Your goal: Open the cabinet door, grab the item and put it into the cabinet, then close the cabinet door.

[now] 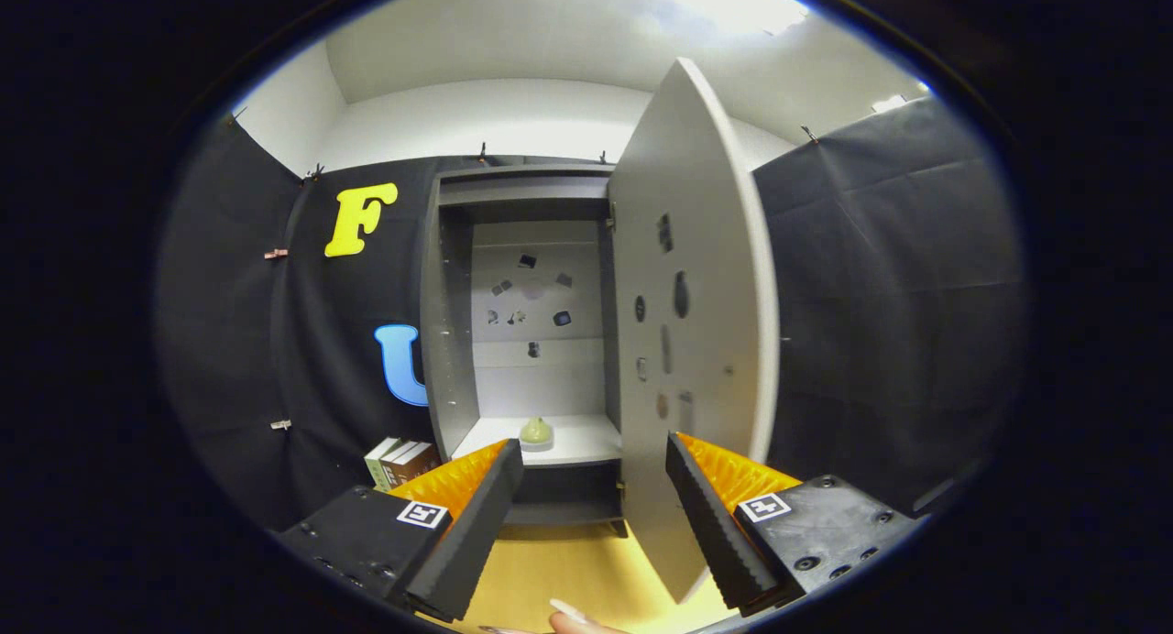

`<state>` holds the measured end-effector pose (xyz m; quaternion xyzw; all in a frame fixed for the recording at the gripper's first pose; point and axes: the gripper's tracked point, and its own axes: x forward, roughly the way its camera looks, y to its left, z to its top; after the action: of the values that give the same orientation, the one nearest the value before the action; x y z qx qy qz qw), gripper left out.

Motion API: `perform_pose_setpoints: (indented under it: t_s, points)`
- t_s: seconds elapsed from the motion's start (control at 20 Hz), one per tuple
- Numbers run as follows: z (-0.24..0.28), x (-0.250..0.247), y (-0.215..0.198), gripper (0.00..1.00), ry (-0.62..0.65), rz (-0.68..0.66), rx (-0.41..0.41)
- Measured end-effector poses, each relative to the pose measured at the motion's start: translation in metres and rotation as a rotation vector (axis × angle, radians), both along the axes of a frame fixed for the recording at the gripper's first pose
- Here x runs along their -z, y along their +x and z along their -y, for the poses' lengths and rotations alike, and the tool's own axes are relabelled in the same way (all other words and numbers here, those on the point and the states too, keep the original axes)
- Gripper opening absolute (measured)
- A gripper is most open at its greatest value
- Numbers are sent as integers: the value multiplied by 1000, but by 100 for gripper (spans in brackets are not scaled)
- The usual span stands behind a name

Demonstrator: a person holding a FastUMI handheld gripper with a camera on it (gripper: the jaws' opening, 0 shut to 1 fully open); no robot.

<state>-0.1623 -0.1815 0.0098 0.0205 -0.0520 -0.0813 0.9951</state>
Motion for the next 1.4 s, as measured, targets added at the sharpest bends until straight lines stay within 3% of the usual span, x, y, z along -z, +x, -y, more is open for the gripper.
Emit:
perform_pose_setpoints:
  t_s: [0.3, 0.75, 1.1, 1.4]
  points:
    - [88, 4, -20, 99, 2, 0, 11]
    - [152, 5, 3, 98, 21, 9, 1]
    - [156, 12, 32, 98, 49, 2, -59]
    - [136, 13, 31, 98, 100, 13, -92]
